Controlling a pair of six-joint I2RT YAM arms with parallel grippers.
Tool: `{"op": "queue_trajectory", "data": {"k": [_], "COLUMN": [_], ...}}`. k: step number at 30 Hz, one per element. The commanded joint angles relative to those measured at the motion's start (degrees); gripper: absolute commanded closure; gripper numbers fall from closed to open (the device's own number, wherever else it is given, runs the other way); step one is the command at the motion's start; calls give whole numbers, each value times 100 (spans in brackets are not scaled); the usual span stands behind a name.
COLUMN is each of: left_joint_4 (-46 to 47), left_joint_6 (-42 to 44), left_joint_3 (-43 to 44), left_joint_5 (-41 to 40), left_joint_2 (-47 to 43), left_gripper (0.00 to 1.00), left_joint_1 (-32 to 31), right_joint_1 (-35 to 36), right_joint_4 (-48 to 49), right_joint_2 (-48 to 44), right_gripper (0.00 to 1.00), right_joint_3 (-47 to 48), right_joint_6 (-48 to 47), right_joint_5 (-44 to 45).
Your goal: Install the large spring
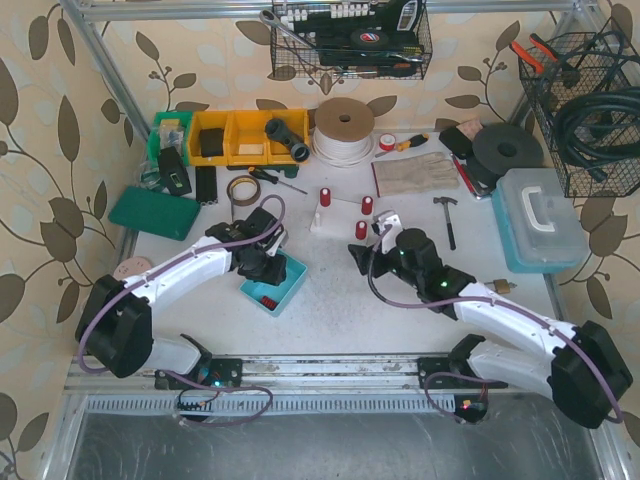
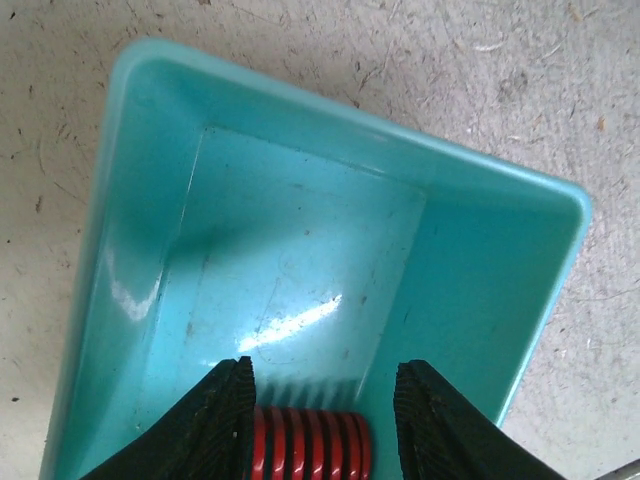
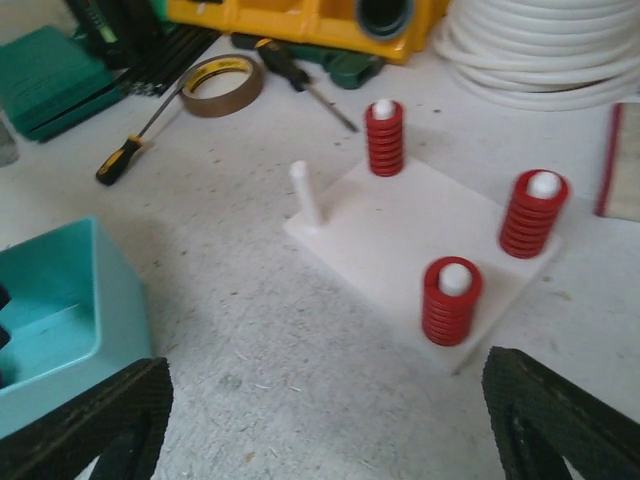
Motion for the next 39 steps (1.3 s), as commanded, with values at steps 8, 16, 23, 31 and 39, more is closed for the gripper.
{"op": "queue_trajectory", "data": {"k": [8,16,23,31,39], "left_joint_4": [-195,-461,-266,90,-724], "left_joint_6": [-251,-43,179,316,439], "left_joint_3": [230,140,281,233,592], "left_joint_5": [312,221,589,739,-221], "left_joint_2": [-581,-808,-656,-674,-996], "left_gripper": [63,62,59,58,58], "left_joint_1": [2,-3,-1,-2,1], "right_joint_1": [95,155,155,155,155], "right_joint_4": [-156,-375,-968,-1606,-2285], "right_joint_2": [840,364,-308,-985,-1076], "right_gripper": [26,20,15,13,12], "right_joint_3": [445,195,332,317,583], "right_joint_6": [-237,-305,-115,51,223], "right_joint_5": [-1258,-486,-6,606,1166]}}
